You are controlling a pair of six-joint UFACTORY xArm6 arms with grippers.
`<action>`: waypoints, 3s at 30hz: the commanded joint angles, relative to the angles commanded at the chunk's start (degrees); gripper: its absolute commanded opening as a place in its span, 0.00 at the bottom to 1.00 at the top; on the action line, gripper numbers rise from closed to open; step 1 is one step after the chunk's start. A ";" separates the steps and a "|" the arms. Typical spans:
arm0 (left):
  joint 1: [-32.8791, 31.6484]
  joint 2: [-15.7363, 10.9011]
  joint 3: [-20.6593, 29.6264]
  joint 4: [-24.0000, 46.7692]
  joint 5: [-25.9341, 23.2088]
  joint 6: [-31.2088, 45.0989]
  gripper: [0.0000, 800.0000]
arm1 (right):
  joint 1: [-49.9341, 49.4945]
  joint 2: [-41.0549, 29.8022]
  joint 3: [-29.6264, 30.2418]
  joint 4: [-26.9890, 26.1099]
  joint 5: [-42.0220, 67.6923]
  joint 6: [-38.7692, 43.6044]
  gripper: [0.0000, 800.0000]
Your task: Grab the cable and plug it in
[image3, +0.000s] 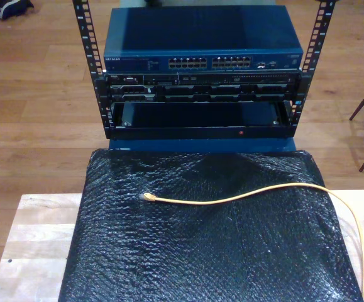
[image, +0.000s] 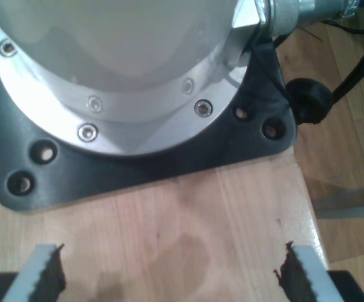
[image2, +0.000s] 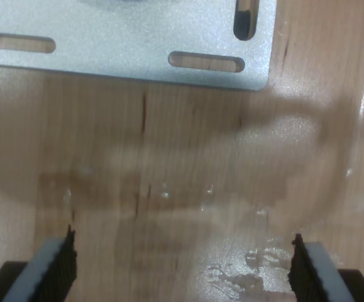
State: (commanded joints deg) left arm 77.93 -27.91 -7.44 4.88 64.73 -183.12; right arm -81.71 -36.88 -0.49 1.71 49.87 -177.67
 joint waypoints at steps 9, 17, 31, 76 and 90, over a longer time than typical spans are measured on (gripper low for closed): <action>0.00 0.00 0.00 0.00 0.00 0.00 1.00 | 0.00 0.00 0.00 0.00 0.00 0.00 1.00; 0.00 0.00 0.00 0.00 0.00 0.00 1.00 | 0.00 0.00 0.00 0.00 0.00 0.00 1.00; 0.00 0.00 0.00 0.00 0.00 0.00 1.00 | 0.00 0.00 0.09 0.00 0.00 0.00 1.00; 0.00 0.00 0.00 0.00 0.00 0.00 1.00 | 0.00 0.00 0.09 0.00 0.00 0.00 1.00; 0.00 0.00 0.00 0.00 0.00 0.00 1.00 | 0.09 -6.51 -1.85 -0.09 2.37 0.35 1.00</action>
State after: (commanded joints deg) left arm 77.93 -27.91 -7.44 4.88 64.73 -183.12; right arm -81.63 -43.38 -2.34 1.63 52.24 -177.32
